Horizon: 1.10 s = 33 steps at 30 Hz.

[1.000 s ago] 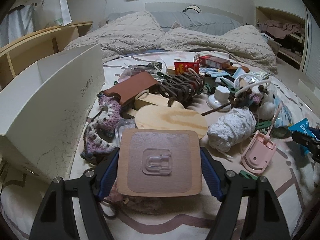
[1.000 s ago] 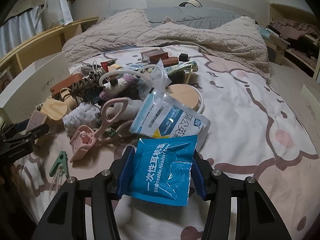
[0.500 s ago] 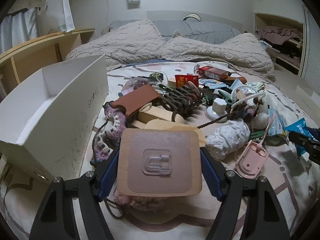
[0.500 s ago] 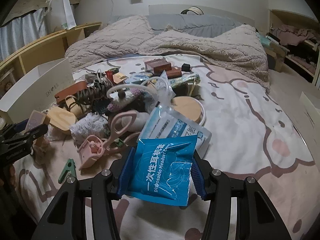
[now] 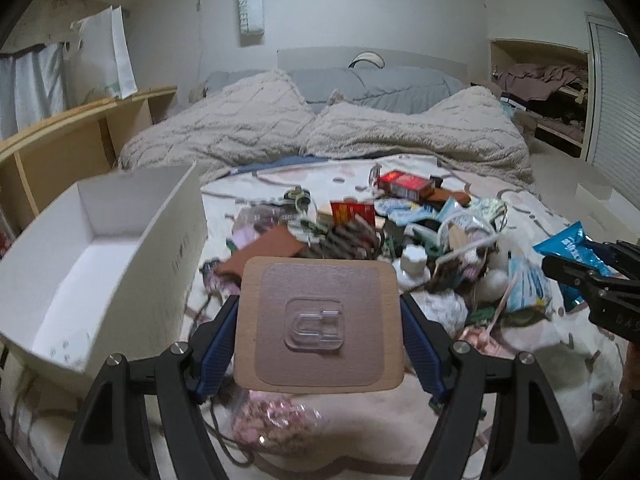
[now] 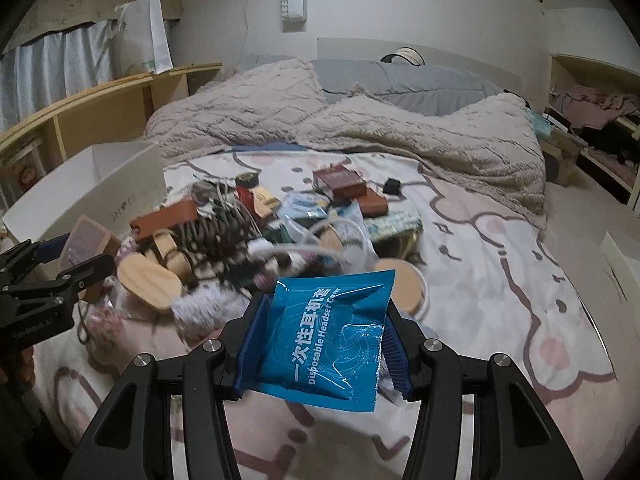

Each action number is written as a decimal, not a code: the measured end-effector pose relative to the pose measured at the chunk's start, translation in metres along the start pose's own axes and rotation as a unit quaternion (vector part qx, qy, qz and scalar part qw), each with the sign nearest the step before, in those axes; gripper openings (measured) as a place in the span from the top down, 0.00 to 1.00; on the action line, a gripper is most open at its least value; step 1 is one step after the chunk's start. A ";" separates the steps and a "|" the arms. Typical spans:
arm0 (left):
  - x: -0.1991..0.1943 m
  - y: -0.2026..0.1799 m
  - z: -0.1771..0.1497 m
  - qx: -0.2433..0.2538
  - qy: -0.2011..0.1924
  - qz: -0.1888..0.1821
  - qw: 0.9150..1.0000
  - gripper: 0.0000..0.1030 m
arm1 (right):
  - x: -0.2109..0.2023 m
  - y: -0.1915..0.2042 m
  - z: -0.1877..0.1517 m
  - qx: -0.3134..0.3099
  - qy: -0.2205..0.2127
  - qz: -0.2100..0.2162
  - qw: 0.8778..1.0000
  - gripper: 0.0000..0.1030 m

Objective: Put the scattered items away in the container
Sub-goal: 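Lift and carry the blue sachet and tan pad over the white box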

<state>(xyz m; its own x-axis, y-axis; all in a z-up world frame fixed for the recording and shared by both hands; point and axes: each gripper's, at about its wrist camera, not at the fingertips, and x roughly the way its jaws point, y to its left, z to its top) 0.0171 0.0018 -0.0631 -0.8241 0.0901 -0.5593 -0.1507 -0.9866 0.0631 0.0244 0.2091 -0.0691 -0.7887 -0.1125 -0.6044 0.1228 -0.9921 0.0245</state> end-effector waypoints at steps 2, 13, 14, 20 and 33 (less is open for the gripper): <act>-0.002 0.004 0.008 -0.004 -0.007 0.000 1.000 0.26 | -0.001 0.005 0.008 -0.001 -0.009 0.003 1.000 0.48; -0.018 0.033 0.067 -0.035 -0.062 0.005 0.997 0.26 | -0.006 0.029 0.056 0.006 -0.063 0.028 0.998 0.48; -0.020 0.036 0.072 -0.040 -0.067 0.005 0.997 0.26 | -0.006 0.032 0.061 0.008 -0.067 0.033 0.997 0.48; -0.031 0.056 0.099 -0.066 -0.097 0.015 0.993 0.26 | -0.003 0.053 0.091 0.019 -0.093 0.055 0.994 0.48; -0.038 0.143 0.106 -0.094 -0.095 0.085 0.987 0.26 | 0.006 0.119 0.137 0.012 -0.113 0.114 0.987 0.48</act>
<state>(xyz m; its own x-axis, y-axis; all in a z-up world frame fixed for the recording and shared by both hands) -0.0308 -0.1278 0.0553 -0.9190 -0.0735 -0.3874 0.0884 -0.9959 -0.0206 -0.0482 0.0832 0.0399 -0.8568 -0.3387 -0.3889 0.2991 -0.9407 0.1602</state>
